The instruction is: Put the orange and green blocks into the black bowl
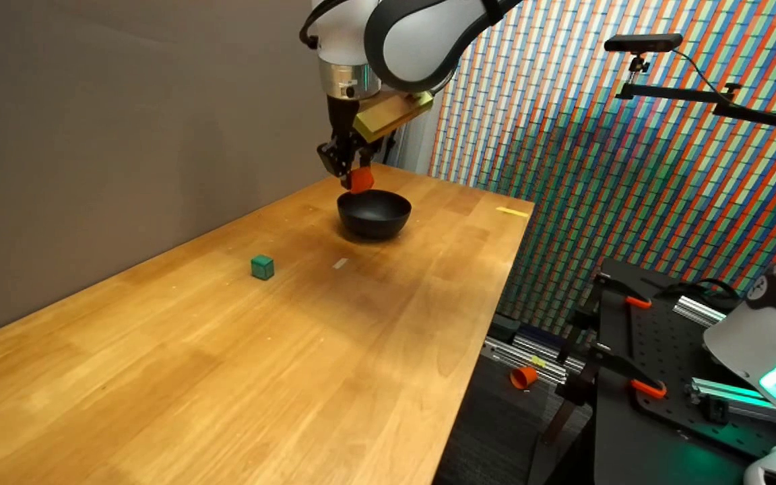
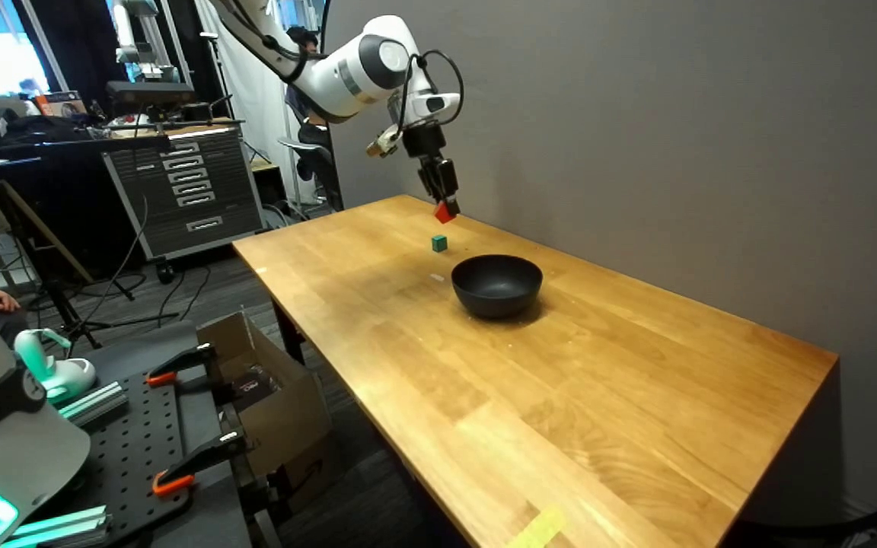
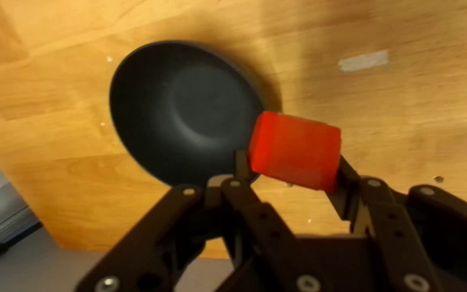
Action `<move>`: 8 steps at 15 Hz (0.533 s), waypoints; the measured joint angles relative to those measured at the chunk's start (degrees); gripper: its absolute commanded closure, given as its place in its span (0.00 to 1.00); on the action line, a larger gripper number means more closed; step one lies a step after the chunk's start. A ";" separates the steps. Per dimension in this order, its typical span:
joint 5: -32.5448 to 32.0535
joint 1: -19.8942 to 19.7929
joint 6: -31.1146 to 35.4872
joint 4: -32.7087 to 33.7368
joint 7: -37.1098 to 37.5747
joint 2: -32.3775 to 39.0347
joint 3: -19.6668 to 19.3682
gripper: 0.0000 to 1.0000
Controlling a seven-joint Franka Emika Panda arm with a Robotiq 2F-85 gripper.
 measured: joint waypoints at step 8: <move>-6.20 -6.80 4.70 -0.05 1.32 1.59 -1.95 0.12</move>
